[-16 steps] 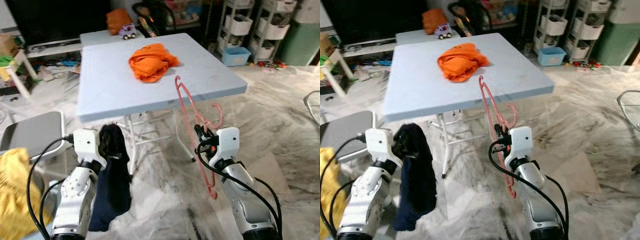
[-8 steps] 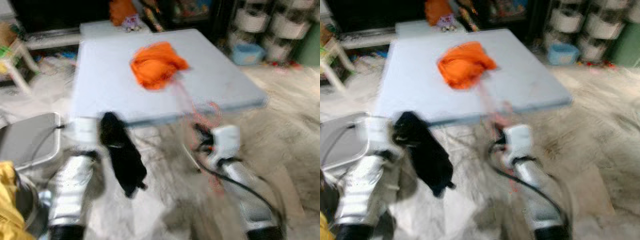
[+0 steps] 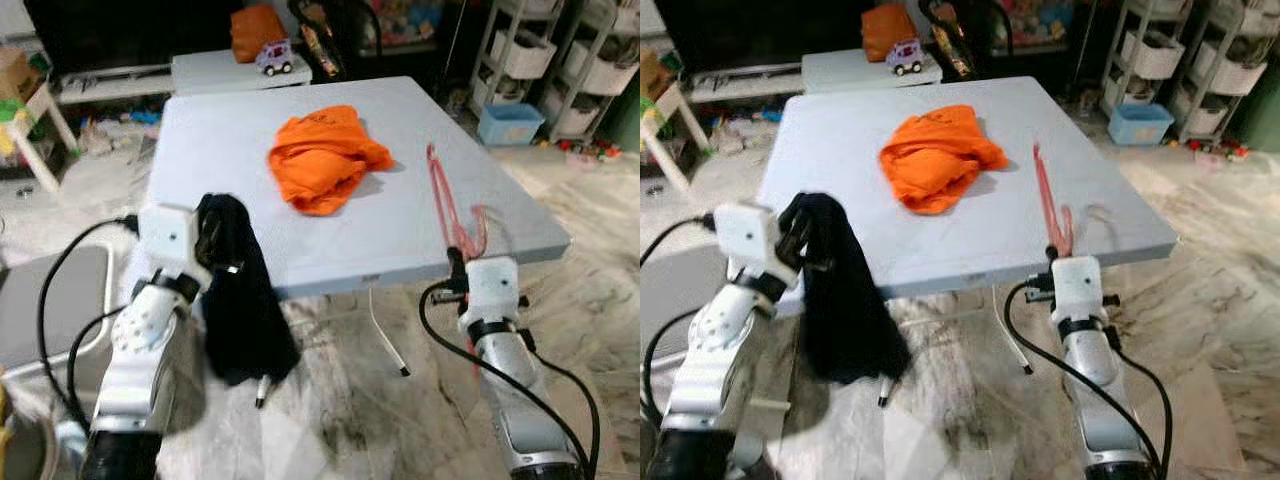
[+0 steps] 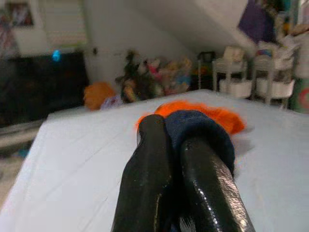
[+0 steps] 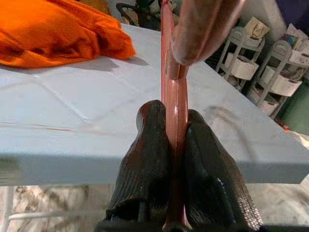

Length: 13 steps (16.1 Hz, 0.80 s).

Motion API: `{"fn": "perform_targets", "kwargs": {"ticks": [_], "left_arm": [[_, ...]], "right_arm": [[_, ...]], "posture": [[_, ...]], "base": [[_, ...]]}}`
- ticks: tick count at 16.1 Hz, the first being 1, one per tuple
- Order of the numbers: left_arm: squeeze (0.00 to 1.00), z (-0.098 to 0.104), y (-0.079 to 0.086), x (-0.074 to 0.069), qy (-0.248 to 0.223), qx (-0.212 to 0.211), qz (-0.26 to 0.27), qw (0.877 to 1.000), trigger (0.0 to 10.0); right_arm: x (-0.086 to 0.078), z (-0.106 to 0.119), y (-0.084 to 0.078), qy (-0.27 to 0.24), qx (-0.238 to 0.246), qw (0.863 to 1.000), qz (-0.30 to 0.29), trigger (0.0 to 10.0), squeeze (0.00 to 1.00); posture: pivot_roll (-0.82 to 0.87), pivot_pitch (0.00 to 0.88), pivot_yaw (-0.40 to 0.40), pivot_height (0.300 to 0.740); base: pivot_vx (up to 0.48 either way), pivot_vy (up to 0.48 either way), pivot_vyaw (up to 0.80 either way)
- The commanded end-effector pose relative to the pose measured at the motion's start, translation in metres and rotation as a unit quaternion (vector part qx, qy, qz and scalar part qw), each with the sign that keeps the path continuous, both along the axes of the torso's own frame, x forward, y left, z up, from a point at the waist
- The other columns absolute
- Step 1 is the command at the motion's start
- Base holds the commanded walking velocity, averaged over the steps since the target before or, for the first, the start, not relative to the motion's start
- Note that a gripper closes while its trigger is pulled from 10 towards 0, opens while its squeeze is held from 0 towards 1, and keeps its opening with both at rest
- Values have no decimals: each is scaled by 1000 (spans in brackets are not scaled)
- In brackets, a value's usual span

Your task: Hang hanger

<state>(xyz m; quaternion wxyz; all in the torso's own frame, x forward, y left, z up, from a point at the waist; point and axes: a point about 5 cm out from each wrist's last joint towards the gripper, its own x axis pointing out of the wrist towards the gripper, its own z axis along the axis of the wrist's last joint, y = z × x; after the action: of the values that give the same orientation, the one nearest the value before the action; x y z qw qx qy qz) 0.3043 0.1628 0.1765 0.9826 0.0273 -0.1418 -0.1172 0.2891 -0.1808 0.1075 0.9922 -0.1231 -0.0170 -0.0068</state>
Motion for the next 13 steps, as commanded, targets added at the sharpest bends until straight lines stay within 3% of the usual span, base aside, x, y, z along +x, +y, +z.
{"fn": "perform_targets", "kwargs": {"ticks": [1, 4, 10, 13], "left_arm": [[0, 21, -7, 1, -42, 8, -18, 999, 10000], [0, 47, -5, 7, -78, -5, -10, 997, 10000], [0, 53, 4, 11, -78, -12, 12, 997, 10000], [0, 62, 9, 15, -91, -21, 22, 995, 10000]], "right_arm": [[2, 5, 0, -14, 3, 1000, 0, 10000, 0], [4, 4, 15, -12, 15, 999, 35, 10000, 0], [3, 2, 20, -9, 20, 998, 55, 10000, 0], [4, 2, 22, -7, 19, 998, 62, 10000, 0]], "posture": [[-112, 0, 12, 740], [-112, 0, 12, 740], [-108, 0, 9, 740], [-108, 0, 9, 740]], "base": [[375, 0, 0], [390, 0, 0], [381, 0, 0], [0, 0, 0]]}}
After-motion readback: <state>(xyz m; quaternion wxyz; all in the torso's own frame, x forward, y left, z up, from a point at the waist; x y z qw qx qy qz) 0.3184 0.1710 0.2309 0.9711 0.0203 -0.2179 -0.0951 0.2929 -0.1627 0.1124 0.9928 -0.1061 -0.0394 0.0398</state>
